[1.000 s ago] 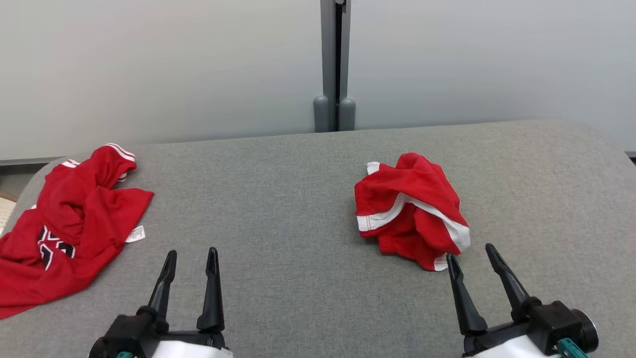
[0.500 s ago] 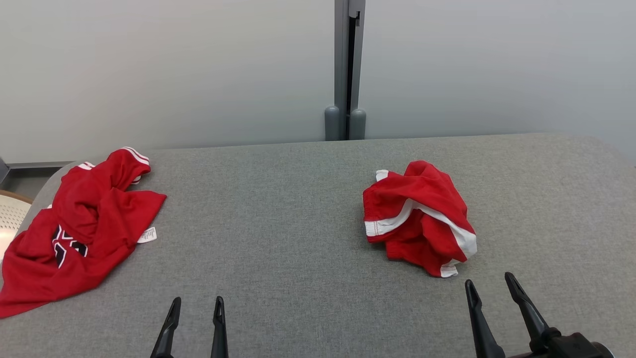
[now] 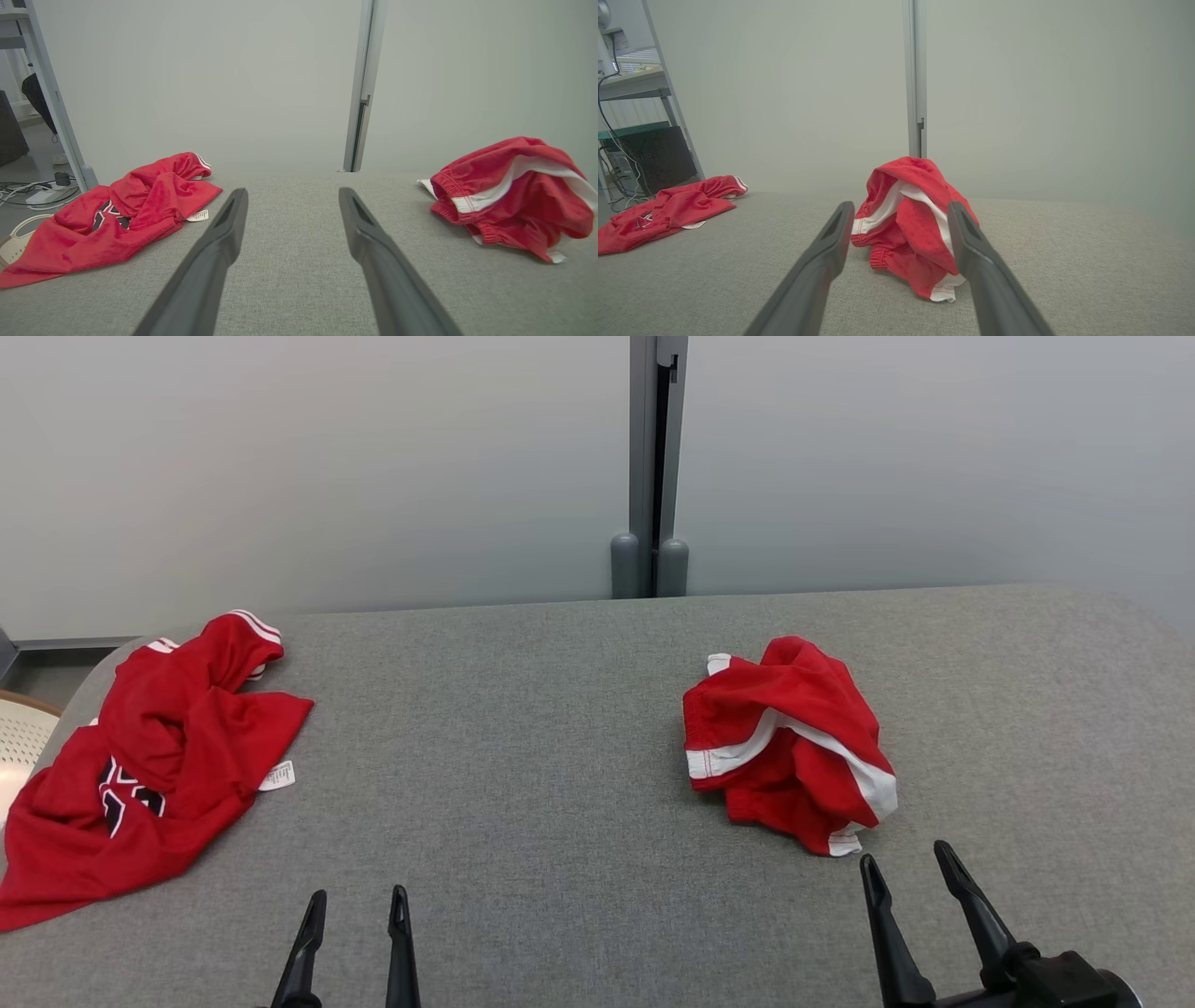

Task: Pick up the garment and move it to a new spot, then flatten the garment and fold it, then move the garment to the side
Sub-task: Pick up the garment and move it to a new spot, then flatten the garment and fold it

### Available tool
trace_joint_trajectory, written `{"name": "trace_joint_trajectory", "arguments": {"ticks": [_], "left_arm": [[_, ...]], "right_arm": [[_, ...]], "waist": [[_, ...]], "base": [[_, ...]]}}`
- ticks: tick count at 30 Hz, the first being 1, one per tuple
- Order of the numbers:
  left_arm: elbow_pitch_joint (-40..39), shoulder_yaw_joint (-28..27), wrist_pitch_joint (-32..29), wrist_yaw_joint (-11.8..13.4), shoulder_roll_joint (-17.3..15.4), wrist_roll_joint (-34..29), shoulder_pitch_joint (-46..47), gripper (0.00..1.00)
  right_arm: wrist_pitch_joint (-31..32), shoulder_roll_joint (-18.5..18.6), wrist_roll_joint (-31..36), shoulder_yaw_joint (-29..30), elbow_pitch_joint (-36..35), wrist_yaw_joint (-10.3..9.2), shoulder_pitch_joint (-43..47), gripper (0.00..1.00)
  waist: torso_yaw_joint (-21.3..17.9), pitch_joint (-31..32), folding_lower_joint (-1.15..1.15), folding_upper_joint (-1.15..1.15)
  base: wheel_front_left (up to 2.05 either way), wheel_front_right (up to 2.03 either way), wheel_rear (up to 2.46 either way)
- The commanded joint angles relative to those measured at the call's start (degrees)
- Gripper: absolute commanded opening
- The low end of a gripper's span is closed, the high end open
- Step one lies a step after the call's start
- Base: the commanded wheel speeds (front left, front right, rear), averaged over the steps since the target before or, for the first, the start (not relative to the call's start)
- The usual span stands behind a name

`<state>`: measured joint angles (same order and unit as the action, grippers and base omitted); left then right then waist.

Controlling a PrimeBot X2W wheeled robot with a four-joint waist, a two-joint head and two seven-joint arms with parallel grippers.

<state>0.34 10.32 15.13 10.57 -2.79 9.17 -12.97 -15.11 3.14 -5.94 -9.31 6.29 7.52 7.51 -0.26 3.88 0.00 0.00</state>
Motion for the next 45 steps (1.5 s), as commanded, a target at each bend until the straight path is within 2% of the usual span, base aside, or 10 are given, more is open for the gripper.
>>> {"name": "trace_joint_trajectory", "arguments": {"ticks": [1,10,15,20,26,31,36,39,45], "left_arm": [[0.1,-0.2,0.0,-0.2,-0.2,0.0,0.6,1.00],[0.8,0.0,0.0,-0.2,-0.2,-0.1,1.0,1.00],[1.6,-0.1,0.0,-1.0,-0.2,-0.6,1.4,1.00],[3.2,0.4,0.0,-2.3,-0.2,-0.3,2.7,1.00],[6.0,2.2,0.0,-3.8,-0.2,2.0,6.8,1.00],[11.1,5.5,0.0,-8.0,-0.2,5.1,13.9,1.00],[20.9,8.6,0.0,-13.0,-0.2,7.2,23.4,1.00],[26.5,10.4,0.0,-15.0,-0.2,9.4,29.3,1.00],[35.0,13.7,0.0,-17.2,-0.2,15.7,37.5,1.00]], "right_arm": [[-0.1,0.1,-0.1,0.1,-0.1,-0.06,-0.5,1.00],[-0.1,-0.1,-0.5,-0.2,-0.3,-0.06,-0.6,1.00],[-0.1,-0.1,-0.5,-0.3,-0.6,-0.06,-1.3,1.00],[-0.1,-0.2,-0.7,-0.5,-0.8,-0.06,-2.2,1.00],[-0.1,0.3,-0.8,-1.2,-1.2,-0.06,-4.0,1.00],[-0.1,0.7,-1.2,-1.4,-2.4,-0.06,-6.2,1.00],[-0.1,0.9,-1.6,-1.4,-2.8,-0.06,-8.1,1.00],[-0.1,0.8,-1.8,-1.8,-2.9,-0.06,-9.2,1.00],[-0.1,0.7,-2.1,-2.5,-3.0,-0.06,-11.2,1.00]], "waist": [[0.0,0.0,0.00,0.00],[-0.1,-0.1,0.00,0.00],[-0.9,-0.7,0.00,0.00],[-2.6,-2.0,0.00,0.00],[-6.5,-5.0,0.00,0.00],[-10.1,-9.7,0.00,0.00],[-12.8,-13.7,0.00,0.00],[-14.3,-15.4,0.00,0.00],[-17.2,-17.2,0.00,0.00]], "base": [[0.00,0.00,0.00],[0.00,0.00,0.00],[0.00,0.00,0.00],[0.00,0.00,0.00],[0.00,0.00,0.00],[0.00,0.00,0.00],[0.00,0.00,0.00],[0.00,0.00,0.00],[0.00,0.00,0.00]]}}
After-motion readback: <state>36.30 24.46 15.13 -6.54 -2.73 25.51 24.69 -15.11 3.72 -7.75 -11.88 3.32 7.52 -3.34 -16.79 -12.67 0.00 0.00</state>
